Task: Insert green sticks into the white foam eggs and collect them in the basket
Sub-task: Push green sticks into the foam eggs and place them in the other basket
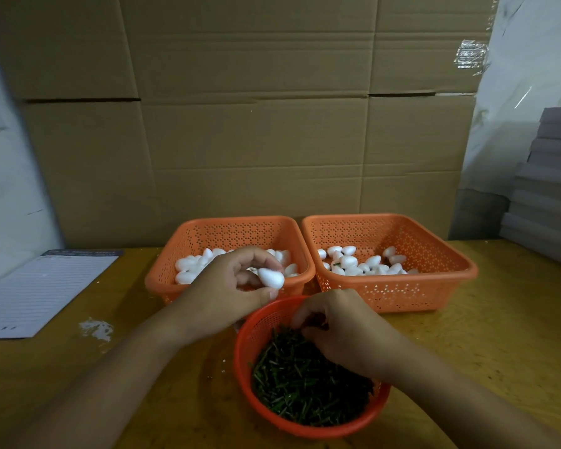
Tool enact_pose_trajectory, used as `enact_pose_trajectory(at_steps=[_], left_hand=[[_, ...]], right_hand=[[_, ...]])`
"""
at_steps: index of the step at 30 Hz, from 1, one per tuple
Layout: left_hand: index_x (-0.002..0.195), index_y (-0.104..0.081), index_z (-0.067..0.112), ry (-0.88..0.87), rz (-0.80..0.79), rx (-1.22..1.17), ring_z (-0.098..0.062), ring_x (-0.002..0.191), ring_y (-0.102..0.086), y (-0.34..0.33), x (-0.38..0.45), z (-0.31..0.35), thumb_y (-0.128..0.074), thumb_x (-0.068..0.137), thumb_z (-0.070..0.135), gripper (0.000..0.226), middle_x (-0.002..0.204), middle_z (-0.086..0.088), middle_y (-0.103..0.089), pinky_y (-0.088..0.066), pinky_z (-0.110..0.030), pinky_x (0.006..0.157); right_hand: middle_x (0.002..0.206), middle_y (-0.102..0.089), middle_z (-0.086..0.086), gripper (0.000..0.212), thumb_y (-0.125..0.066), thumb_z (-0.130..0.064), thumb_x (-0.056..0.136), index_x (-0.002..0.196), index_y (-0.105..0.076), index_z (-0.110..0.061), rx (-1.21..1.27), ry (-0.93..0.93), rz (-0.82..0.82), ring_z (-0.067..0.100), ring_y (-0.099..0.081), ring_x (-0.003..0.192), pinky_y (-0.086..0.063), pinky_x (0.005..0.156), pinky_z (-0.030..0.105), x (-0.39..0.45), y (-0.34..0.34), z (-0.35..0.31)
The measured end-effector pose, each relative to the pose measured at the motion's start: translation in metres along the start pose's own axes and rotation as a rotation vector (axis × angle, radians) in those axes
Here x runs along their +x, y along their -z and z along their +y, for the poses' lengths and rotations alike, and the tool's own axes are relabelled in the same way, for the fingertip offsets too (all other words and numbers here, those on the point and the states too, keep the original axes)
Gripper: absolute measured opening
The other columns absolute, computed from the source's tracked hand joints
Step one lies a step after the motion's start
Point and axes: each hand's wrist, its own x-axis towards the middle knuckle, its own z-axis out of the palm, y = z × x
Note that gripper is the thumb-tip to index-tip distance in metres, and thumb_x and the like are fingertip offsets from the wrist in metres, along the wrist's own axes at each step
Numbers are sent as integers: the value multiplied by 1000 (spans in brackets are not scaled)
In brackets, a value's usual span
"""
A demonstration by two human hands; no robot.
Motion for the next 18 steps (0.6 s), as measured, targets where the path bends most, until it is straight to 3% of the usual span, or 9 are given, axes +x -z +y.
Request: enact_pose_trajectory(at_steps=[3,6,8,11,15,18], left_hand=[[99,-66,33,31,-1,-32,-51,98,-67,0,0,0,-79,84,9,31,106,-1,-75,-52,-74,77],[105,-68,38,50,3,-36,-38,96,-73,-2,0,2,-77,85,4,40,108,7,-72,-53,-71,83],[112,-68,34,36,8,-47,-26,93,-75,-3,1,2,-72,89,5,37,106,5,-73,-58,-60,84],[111,-70,26,-18,-4,-94,-18,91,-74,-3,1,7,-69,89,13,26,109,4,-75,-59,-26,73],[105,-69,16,-43,-35,-115,-16,101,-72,-1,-1,7,-67,88,-5,27,117,6,-72,-55,-20,76],[97,-70,25,-60,-55,-99,-14,111,-69,0,-1,6,-66,87,-11,38,118,5,-72,-54,-21,86]], right_hand=[[105,-72,-15,30,-66,-3,88,103,-76,-26,-18,15,-27,-5,-58,101,-43,80,0,-1,1,0],[103,-72,-12,30,-62,-1,88,103,-75,-24,-29,28,-33,0,-62,96,-48,81,8,-1,-1,0],[102,-73,-10,30,-60,-1,89,103,-75,-22,-32,24,-18,3,-65,94,-51,83,18,-1,-2,-1],[101,-73,-8,28,-59,-2,91,105,-74,-22,-28,34,-21,5,-66,92,-53,83,24,-1,-3,0],[106,-73,-9,33,-59,-2,91,110,-73,-24,-43,63,-68,3,-64,95,-51,82,15,-2,-3,2],[107,-72,-9,34,-58,-2,91,111,-72,-25,-48,64,-82,1,-64,95,-51,83,15,-2,-5,2]])
